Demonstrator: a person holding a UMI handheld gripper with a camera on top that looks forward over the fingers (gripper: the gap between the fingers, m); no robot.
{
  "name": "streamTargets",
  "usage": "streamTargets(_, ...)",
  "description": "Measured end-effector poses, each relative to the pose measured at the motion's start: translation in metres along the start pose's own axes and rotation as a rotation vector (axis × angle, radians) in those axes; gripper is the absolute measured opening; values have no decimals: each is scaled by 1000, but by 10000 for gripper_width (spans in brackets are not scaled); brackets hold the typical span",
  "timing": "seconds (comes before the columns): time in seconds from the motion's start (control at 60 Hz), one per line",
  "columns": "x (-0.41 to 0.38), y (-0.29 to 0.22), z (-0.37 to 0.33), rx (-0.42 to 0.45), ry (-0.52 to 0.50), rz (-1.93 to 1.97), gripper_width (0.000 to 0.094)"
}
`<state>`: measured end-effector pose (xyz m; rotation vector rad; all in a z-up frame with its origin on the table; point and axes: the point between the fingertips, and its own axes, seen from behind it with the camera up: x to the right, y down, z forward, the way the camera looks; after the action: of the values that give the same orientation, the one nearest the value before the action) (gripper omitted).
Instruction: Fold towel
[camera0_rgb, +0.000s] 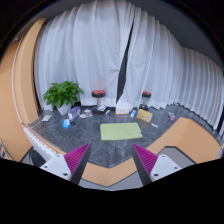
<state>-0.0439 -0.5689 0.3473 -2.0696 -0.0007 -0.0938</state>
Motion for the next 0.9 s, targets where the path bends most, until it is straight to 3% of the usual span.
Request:
streamTargets(0.15, -2, 4, 28, -36, -5, -14, 851)
streamTargets(0.35, -28, 21, 120, -97, -28, -11, 845)
streamTargets(0.633, -82, 34, 327, -122, -112, -7, 844)
streamTargets(0.9, -81, 40, 503, -125, -80, -139, 843)
